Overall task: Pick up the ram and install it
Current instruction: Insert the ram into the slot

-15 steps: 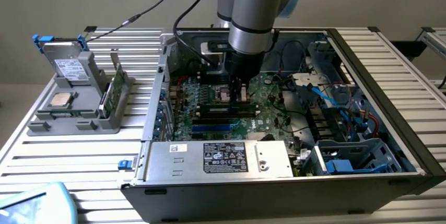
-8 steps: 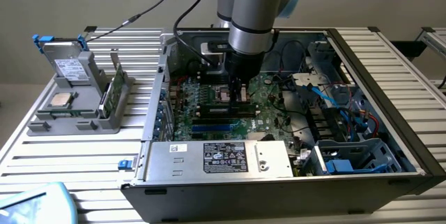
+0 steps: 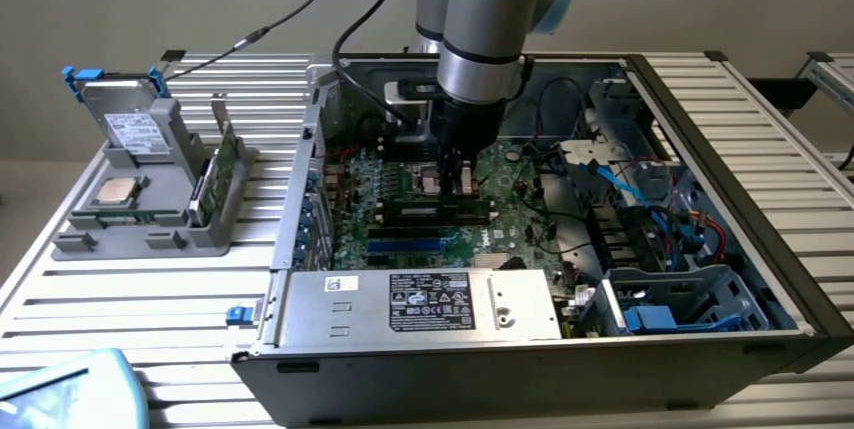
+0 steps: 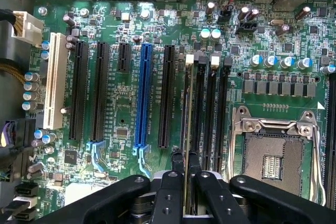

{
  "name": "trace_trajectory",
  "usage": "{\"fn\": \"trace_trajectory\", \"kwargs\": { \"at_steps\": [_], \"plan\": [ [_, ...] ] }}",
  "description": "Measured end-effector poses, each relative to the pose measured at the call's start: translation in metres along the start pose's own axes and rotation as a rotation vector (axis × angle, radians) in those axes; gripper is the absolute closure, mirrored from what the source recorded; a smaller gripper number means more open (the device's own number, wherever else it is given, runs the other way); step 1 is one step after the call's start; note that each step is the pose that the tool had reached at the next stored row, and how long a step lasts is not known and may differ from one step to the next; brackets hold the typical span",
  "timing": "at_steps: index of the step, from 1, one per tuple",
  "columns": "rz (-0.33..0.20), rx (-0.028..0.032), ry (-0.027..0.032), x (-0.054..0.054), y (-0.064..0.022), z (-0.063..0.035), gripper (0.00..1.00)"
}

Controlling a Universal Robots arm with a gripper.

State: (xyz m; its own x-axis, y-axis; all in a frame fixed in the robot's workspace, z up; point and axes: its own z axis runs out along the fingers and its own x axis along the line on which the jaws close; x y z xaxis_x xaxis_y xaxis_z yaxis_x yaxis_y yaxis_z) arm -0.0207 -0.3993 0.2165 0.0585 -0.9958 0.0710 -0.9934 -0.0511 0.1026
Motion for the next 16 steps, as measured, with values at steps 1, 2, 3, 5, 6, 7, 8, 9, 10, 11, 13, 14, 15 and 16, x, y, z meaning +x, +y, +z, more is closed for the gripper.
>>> {"fn": "trace_trajectory", "kwargs": {
  "at_steps": [1,2,3,5,6,7,8,9,10,11,13,14,15,16],
  "plan": [
    [0.000,0.0000,0.0000,-0.0001,0.0000,0.0002,0.86],
    [0.000,0.0000,0.0001,-0.0002,-0.0001,0.0005,0.86],
    [0.000,0.0000,0.0001,-0.0003,-0.0001,0.0007,0.86],
    [0.000,0.0000,0.0001,-0.0004,-0.0001,0.0012,0.86],
    [0.000,0.0000,0.0001,-0.0005,-0.0002,0.0014,0.86],
    [0.000,0.0000,0.0001,-0.0005,-0.0002,0.0017,0.86],
    [0.000,0.0000,0.0000,-0.0007,-0.0002,0.0021,0.86],
    [0.000,0.0000,0.0001,-0.0008,-0.0003,0.0024,0.86],
    [0.000,0.0000,0.0002,-0.0009,-0.0003,0.0025,0.86],
    [0.000,-0.0001,0.0004,-0.0009,-0.0003,0.0026,0.86],
    [0.000,-0.0001,0.0003,-0.0009,-0.0003,0.0026,0.86],
    [0.000,0.0000,0.0002,-0.0010,-0.0003,0.0027,0.86],
    [0.000,0.0000,0.0001,-0.0010,-0.0003,0.0027,0.86],
    [0.000,0.0000,0.0001,-0.0010,-0.0003,0.0027,0.86]
  ]
}}
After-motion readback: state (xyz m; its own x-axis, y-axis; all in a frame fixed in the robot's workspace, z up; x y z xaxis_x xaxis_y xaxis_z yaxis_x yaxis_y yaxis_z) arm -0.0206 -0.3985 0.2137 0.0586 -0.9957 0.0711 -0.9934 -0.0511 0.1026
